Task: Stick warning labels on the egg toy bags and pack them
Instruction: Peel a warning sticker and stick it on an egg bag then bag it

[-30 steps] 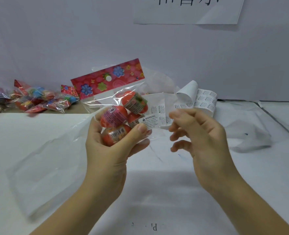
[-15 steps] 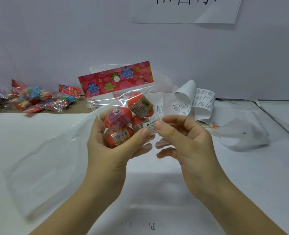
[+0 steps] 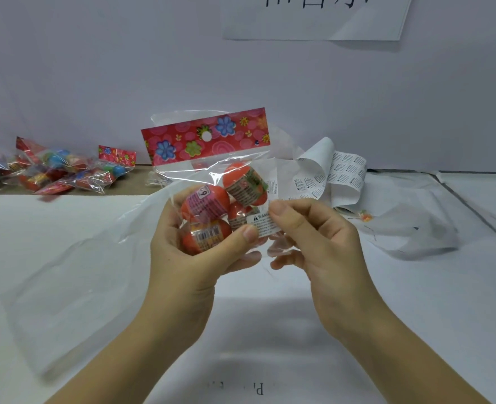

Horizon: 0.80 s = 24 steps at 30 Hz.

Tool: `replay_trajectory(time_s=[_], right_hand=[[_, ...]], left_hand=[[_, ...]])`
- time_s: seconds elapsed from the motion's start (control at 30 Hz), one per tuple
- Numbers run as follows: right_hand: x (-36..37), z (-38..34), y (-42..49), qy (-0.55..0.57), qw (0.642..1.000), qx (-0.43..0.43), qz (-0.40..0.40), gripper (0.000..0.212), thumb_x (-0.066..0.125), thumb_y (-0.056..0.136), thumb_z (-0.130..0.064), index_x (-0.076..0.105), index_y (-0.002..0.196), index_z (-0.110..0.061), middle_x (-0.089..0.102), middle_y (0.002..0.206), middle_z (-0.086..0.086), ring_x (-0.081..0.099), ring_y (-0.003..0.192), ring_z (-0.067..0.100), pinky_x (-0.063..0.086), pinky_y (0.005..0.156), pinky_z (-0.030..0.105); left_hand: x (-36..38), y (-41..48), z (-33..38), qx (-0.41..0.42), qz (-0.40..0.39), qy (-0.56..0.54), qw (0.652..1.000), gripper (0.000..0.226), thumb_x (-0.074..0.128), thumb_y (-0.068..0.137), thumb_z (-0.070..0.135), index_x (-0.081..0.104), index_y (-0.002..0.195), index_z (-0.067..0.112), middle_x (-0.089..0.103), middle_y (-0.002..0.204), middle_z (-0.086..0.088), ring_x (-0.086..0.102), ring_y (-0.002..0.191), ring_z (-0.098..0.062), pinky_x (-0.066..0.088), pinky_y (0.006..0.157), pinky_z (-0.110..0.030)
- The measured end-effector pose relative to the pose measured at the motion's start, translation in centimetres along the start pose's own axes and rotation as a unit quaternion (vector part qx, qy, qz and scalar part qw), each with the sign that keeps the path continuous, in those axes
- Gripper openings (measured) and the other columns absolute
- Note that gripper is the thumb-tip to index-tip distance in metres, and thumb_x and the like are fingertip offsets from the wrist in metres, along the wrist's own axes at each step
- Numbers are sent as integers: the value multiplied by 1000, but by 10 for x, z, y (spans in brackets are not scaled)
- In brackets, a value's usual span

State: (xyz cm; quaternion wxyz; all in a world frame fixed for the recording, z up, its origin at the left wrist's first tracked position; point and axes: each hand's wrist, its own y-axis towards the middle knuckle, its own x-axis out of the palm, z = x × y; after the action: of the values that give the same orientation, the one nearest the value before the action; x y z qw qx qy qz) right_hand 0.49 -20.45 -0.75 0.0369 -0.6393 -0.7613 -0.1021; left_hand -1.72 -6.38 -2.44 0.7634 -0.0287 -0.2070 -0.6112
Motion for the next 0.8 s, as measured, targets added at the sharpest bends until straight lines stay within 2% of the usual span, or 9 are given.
replay_trajectory(time_s=[0.1, 0.2, 0.3, 0.4, 0.47, 0.67, 0.8], right_hand=[[0, 1, -1, 5, 1000, -8, 3, 33, 63, 70, -47, 71, 83, -18, 69, 72, 2, 61, 60, 10, 54, 56, 25], [1, 2, -1, -20, 1000, -11, -5, 29, 68, 79, -47, 69, 87, -20, 70, 74, -1, 61, 61, 9, 53, 56, 25], [0, 2, 1, -40, 999, -28, -21, 25, 72, 74, -48, 69, 84, -25, 70, 75, -4, 63, 61, 9, 53, 56, 26], [-1, 2, 2, -17, 999, -23, -40, 28, 66, 70, -44, 69, 85, -20, 71, 76, 0, 62, 62, 12, 55, 56, 27], [-1, 2, 2, 1, 999, -14, -46, 31, 64, 69, -46, 70, 85, -20, 71, 76, 1, 62, 62, 13, 54, 56, 27], [-1, 2, 2, 12, 999, -13, -37, 32, 54, 77, -46, 73, 85, -22, 69, 83, 15, 61, 63, 15, 53, 54, 27], [-1, 1, 1, 12, 999, -16, -45, 34, 59, 70, -46, 70, 86, -19, 72, 82, 9, 63, 65, 17, 54, 55, 28]], left_hand=[[0, 0, 1, -2, 3, -5, 1000, 63, 84, 49, 19, 60, 106, 28, 75, 98, -10, 74, 87, -33, 58, 56, -27], [0, 1, 2, -7, -4, 4, 1000, 67, 90, 44, 21, 61, 104, 31, 75, 96, -7, 74, 85, -31, 58, 56, -27], [0, 1, 1, -13, -11, 7, 1000, 65, 90, 45, 20, 63, 103, 34, 75, 95, -5, 74, 83, -30, 58, 56, -27], [-1, 2, 2, -22, -18, -7, 1000, 70, 91, 46, 15, 61, 107, 29, 76, 94, -6, 75, 82, -29, 58, 55, -27], [-1, 2, 2, -30, -18, -17, 999, 69, 85, 46, 22, 60, 109, 26, 76, 94, -6, 75, 81, -29, 58, 55, -26], [-1, 3, 2, -42, -19, -25, 999, 65, 82, 51, 20, 58, 111, 24, 77, 93, -7, 75, 79, -27, 57, 54, -24], [-2, 3, 1, -44, -16, -32, 998, 63, 81, 53, 17, 59, 111, 24, 76, 95, -8, 75, 81, -28, 57, 54, -24]])
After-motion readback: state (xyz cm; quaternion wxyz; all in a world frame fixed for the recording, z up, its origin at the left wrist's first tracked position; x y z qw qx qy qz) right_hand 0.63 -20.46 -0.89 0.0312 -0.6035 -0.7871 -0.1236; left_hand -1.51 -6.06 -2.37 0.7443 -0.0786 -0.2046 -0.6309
